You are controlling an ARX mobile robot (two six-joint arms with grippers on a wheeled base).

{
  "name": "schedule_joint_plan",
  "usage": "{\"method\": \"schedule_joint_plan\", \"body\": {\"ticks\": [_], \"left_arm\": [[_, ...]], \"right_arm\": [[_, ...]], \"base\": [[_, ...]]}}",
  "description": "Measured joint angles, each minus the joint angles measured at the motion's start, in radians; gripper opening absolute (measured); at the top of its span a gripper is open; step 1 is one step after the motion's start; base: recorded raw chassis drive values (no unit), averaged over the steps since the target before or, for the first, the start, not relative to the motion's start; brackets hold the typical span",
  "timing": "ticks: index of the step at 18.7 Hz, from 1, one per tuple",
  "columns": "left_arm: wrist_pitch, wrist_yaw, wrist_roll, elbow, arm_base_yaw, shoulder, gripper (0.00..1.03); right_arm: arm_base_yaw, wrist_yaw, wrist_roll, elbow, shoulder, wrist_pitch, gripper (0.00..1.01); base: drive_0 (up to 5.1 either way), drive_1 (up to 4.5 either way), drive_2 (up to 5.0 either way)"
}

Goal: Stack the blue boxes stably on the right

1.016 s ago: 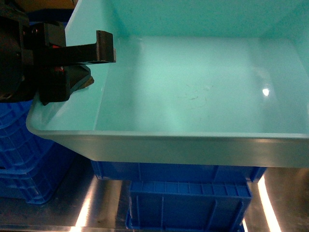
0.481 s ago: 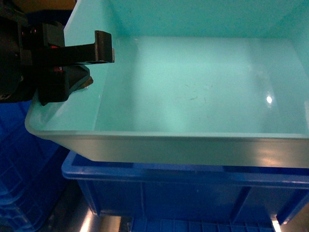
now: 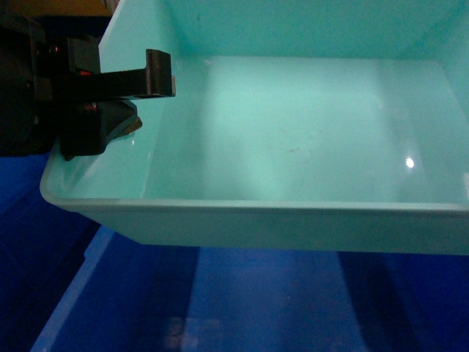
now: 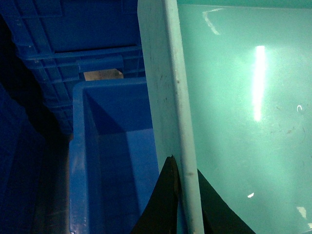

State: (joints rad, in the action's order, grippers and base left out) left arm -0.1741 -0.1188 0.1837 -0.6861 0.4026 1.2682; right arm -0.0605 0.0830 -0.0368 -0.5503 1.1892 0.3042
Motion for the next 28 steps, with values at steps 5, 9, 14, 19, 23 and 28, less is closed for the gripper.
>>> {"method": "schedule_joint_plan", "body": {"ticks": [5,9,14,19,23,28], "left_arm": [[0.000,0.000,0.000,0.000,0.000,0.000,0.02],[0.034,0.047,-0.010,-0.060,-0.026,0.083,0.02],[0.070,0.080,-0.018,-0.127,-0.045,0.287,0.02],[0.086,0.097,0.000,-0.207,-0.034,0.486,0.02],[0.092,0.085,0.009,-0.242,-0.019,0.576,0.02],[0.104,0.075,0.037,-0.247,-0.014,0.649,0.02]], "right_arm": [[0.000,0.000,0.000,0.000,-0.001,0.000,0.07],[0.000,0.000,0.000,-0.016,0.059,0.005,0.07],[0.002,0.003,-0.003,-0.079,0.301,0.013,0.07],[0.042,0.027,0.005,-0.120,0.505,0.021,0.07],[0.054,0.030,0.017,-0.134,0.571,0.033,0.07],[0.040,0.013,0.042,-0.133,0.623,0.042,0.07]], "base": [[0.0,0.00,0.0],[0.0,0.00,0.0],[0.0,0.00,0.0],[0.0,0.00,0.0],[0.0,0.00,0.0],[0.0,0.00,0.0]]}}
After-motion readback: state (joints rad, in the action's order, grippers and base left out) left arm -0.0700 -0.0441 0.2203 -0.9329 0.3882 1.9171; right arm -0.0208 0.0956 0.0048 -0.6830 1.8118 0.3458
